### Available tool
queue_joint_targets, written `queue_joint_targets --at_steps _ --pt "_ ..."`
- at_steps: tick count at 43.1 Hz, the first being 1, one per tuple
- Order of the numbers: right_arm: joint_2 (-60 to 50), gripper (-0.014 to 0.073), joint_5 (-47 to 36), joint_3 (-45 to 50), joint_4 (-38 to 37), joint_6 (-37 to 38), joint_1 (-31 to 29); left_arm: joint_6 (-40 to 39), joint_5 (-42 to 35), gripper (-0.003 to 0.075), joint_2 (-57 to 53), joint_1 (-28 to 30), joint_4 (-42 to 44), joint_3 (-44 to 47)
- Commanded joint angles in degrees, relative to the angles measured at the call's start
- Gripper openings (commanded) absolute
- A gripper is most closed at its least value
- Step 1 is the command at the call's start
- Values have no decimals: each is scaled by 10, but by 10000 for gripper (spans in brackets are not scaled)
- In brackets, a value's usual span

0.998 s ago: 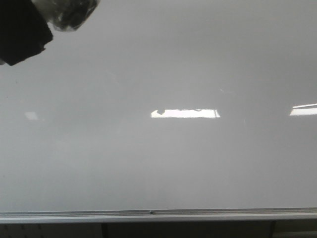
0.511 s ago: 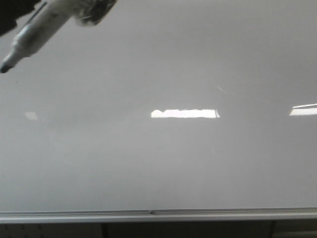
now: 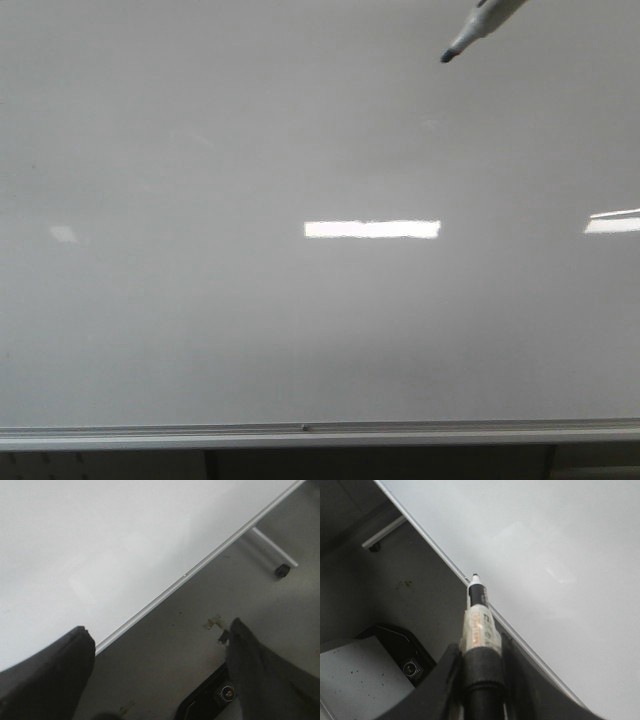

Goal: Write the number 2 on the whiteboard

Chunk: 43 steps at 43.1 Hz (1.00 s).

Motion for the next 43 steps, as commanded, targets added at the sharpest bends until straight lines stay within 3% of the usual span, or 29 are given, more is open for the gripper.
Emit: queue_joint_targets --at_steps 1,9,17,26,32,43 --pt "-45 38 -48 26 7 30 -26 9 -26 528 -16 36 -72 -1" --pt "-144 38 -206 186 50 45 -31 10 -30 520 -41 60 -98 31" --pt "-168 38 -320 303 80 41 -31 10 -31 475 -40 60 -100 32" --pt "-164 38 -565 409 88 41 -29 10 -31 425 -40 60 -100 32" --pt "-153 38 -695 447 88 41 -5 10 -31 397 -40 60 -100 32" --pt "-69 38 -840 447 73 41 28 10 -31 386 -40 60 -100 32"
